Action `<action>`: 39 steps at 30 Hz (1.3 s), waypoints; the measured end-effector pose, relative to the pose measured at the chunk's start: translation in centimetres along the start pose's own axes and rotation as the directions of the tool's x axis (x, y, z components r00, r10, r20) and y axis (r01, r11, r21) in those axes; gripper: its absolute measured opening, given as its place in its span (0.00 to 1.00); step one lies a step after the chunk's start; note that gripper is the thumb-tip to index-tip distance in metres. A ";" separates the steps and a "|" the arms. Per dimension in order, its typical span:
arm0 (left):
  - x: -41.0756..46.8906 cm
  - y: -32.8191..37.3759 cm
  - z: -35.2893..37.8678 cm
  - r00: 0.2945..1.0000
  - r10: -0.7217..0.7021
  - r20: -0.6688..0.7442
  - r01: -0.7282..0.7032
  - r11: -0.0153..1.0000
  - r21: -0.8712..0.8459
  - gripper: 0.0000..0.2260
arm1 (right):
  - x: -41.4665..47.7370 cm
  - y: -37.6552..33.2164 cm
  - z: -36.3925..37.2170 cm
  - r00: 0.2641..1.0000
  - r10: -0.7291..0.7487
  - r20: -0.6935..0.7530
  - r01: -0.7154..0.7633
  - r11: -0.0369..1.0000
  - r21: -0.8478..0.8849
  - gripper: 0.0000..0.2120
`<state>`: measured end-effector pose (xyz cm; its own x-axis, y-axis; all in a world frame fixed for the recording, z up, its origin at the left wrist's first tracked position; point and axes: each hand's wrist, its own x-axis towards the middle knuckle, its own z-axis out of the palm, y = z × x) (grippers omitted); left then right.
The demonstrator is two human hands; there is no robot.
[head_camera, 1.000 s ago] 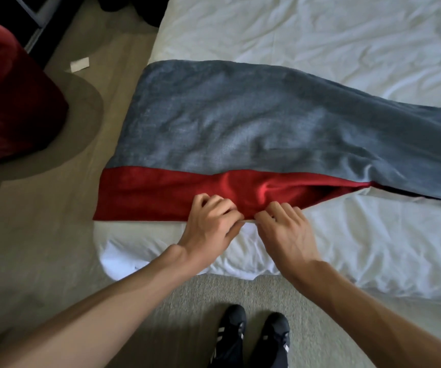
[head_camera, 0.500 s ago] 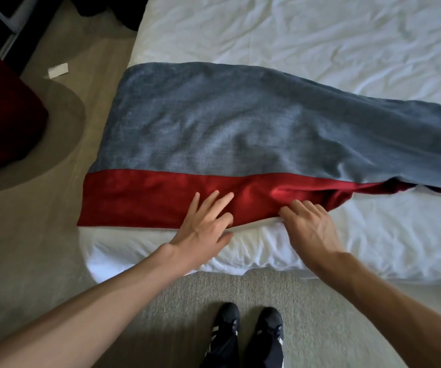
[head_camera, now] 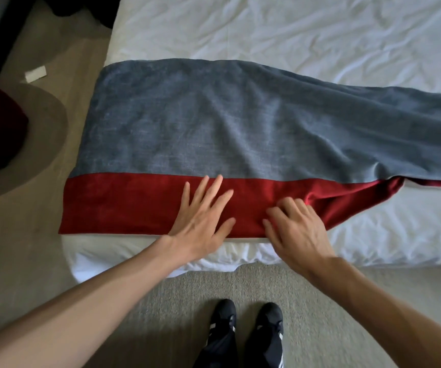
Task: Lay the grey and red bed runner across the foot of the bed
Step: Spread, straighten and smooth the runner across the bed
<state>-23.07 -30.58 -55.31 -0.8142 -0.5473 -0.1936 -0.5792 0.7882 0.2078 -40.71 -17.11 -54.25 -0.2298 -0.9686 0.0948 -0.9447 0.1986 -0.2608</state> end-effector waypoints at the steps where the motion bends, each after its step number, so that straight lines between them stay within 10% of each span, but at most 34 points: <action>1: 0.7 0.1 0.0 0.999 -0.028 0.022 0.027 0.999 0.031 0.30 | 0.7 0.3 -0.1 1.000 0.008 -0.005 -0.009 0.999 -0.043 0.11; 11: 2.5 -0.1 2.1 0.988 -0.096 0.119 0.077 0.984 0.158 0.32 | 0.4 1.1 1.8 0.964 0.094 0.250 -0.057 0.987 -0.152 0.23; 22: 9.6 -1.4 -3.1 0.986 -0.169 0.005 0.168 0.982 0.086 0.28 | 7.6 4.5 -2.2 0.996 0.080 0.039 -0.077 0.995 -0.070 0.10; 39: 19.6 -3.9 -7.5 0.970 -0.231 -0.076 0.227 0.972 -0.059 0.20 | 18.4 11.7 -3.5 0.966 0.108 0.236 -0.063 0.980 -0.190 0.15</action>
<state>-37.09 -46.53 -52.72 -0.6587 -0.7346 -0.1630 -0.7504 0.6252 0.2148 -56.82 -32.06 -52.25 -0.2683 -0.9494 -0.1636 -0.9556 0.2837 -0.0794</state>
